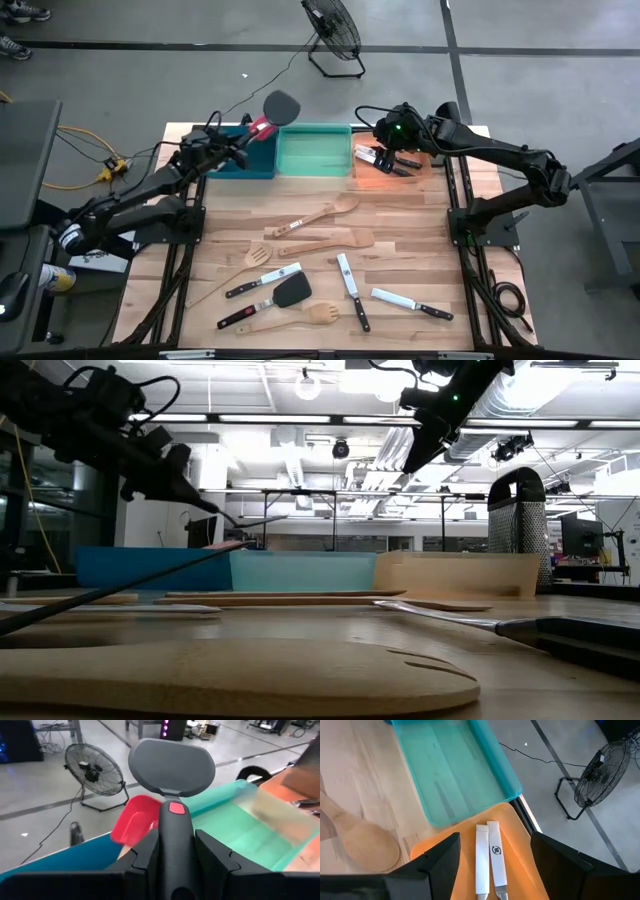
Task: Pick & Place Kitchen Items
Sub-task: Put the black spatula into the blue bin
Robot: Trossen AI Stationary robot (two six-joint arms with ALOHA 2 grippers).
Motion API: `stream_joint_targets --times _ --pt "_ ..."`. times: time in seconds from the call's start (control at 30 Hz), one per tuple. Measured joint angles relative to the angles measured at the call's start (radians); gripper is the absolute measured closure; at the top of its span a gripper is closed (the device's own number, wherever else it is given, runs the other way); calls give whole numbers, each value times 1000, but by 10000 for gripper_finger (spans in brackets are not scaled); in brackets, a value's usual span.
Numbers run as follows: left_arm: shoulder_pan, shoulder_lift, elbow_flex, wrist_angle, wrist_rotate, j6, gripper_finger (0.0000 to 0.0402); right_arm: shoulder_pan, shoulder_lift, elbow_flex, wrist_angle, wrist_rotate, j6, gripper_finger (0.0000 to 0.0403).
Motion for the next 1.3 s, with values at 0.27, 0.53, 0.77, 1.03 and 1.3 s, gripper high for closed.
stream_joint_targets --times 0.27,0.53,0.77,1.03,1.3 --pt "77 -31 -44 -17 92 5 303 0 0 0 0 1 15 169" --pt "93 -34 -48 -18 108 41 303 0 0 0 0 4 46 169" --pt "93 -34 -48 -92 42 80 303 0 0 0 0 4 52 169" --pt "92 -34 -47 -169 -15 110 305 0 0 0 0 4 52 169" --pt "93 -33 -48 -228 -109 103 187 0 0 0 0 2 76 169"
